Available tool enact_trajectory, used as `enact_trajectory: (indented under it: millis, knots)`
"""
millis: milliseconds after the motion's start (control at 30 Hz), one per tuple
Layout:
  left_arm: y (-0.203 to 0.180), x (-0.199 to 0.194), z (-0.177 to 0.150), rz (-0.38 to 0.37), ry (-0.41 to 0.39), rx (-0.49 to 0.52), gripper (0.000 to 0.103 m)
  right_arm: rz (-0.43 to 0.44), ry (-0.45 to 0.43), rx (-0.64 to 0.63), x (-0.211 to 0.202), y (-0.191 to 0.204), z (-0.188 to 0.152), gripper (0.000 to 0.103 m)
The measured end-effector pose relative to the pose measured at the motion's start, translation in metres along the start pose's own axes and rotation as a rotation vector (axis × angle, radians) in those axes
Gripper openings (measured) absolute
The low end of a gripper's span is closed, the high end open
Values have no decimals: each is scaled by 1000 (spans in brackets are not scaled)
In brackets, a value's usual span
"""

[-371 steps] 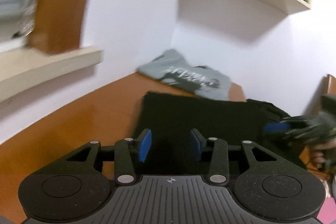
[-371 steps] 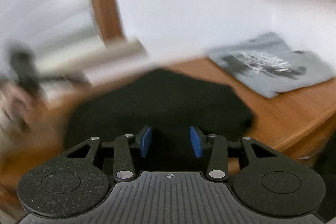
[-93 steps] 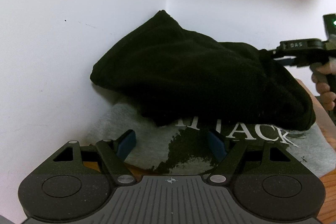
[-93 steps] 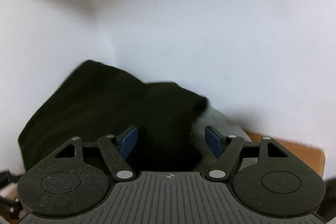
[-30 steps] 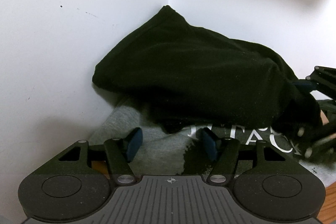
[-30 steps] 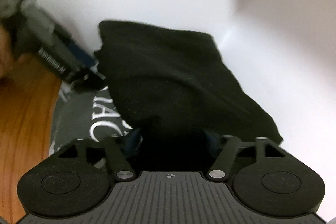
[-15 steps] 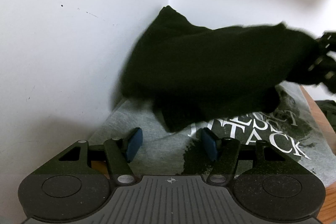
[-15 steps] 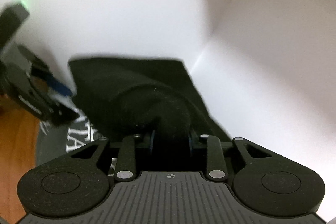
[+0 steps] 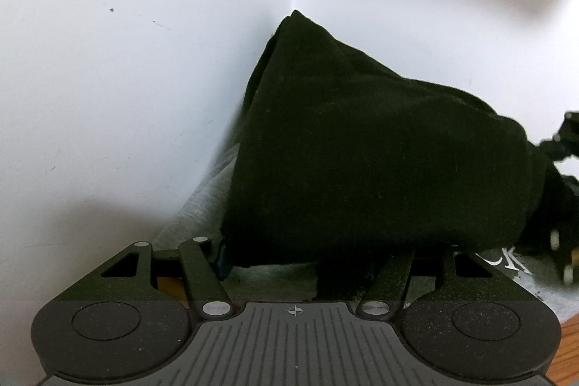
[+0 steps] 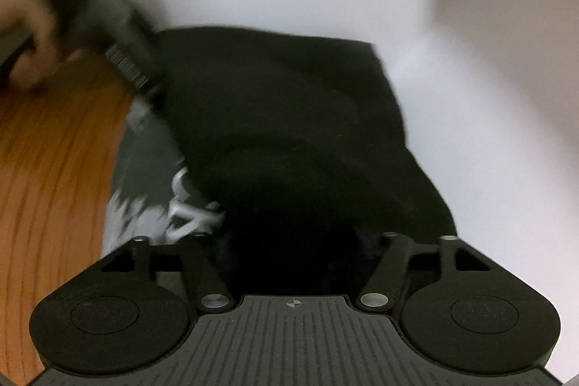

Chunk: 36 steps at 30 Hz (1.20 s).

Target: Fold clothes

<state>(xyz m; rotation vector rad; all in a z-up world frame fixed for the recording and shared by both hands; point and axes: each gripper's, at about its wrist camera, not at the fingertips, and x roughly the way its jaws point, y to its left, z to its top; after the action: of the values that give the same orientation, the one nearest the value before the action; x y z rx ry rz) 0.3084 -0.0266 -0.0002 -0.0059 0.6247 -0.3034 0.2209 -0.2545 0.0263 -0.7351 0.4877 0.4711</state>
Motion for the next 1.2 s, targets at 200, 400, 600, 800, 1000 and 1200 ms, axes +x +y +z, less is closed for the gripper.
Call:
enact_trajectory:
  millis: [200,400,600,800,1000,1200]
  knots:
    - [14,-27,13,55,-87,-88,64,121,-64,140,-22,-18,-17,37]
    - [-7,-36,26,129,-121,-11,64,205,-163,375,-56,-56,-49,21]
    - [-21,-77,28,113,-175,10,64,206,-187,577,-67,-65,-82,50]
    - [-48,-128,40,105,-314,48,69,265,-198,578,-77,-61,-94,54]
    - [-73,-73,33,72,-172,83,68,288,-248,603,-91,-63,-106,54]
    - [-50,-32,11,61,-68,25,69,200,-216,681,-83,-72,-107,41]
